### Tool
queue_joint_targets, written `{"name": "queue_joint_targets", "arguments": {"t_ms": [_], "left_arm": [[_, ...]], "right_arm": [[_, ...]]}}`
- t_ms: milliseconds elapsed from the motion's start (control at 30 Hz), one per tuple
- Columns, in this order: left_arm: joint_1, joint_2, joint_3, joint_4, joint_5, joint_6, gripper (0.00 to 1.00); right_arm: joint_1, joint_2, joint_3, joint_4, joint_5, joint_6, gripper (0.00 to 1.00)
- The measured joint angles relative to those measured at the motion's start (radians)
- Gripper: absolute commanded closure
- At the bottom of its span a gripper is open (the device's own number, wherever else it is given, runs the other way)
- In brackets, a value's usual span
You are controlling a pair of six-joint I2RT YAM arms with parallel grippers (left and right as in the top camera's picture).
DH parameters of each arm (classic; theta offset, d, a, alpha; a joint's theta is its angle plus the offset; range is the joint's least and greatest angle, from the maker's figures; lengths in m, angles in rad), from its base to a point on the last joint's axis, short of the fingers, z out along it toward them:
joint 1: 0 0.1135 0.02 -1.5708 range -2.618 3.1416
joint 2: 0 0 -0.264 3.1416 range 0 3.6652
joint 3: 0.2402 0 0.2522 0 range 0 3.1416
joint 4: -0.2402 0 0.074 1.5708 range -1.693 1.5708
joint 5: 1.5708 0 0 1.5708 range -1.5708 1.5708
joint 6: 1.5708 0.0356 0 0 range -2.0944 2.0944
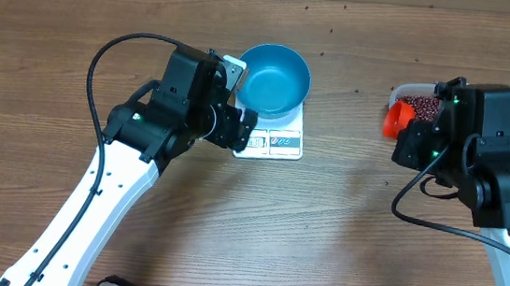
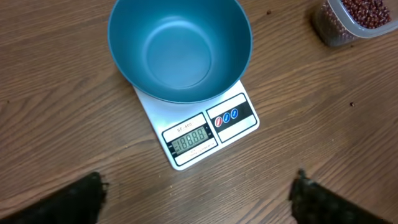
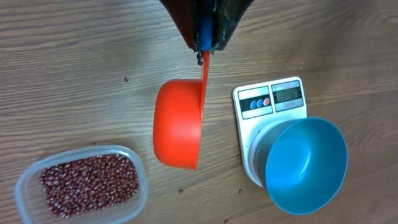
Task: Scoop item into bowl and weigh 150g on scale
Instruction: 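Withdraw the left gripper from the scale and hold it beside the bowl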
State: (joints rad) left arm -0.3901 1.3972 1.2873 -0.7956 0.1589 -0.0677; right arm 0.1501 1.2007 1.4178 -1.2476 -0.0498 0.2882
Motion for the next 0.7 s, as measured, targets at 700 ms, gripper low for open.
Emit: {"name": "queue_joint_targets", "arguments": {"t_ms": [700], "left_arm": [[0.0,0.0,0.0,-0.01,0.003,0.174,0.0]], "right_arm": [[0.0,0.0,0.0,0.027,-0.069,0.0,0.96]]}}
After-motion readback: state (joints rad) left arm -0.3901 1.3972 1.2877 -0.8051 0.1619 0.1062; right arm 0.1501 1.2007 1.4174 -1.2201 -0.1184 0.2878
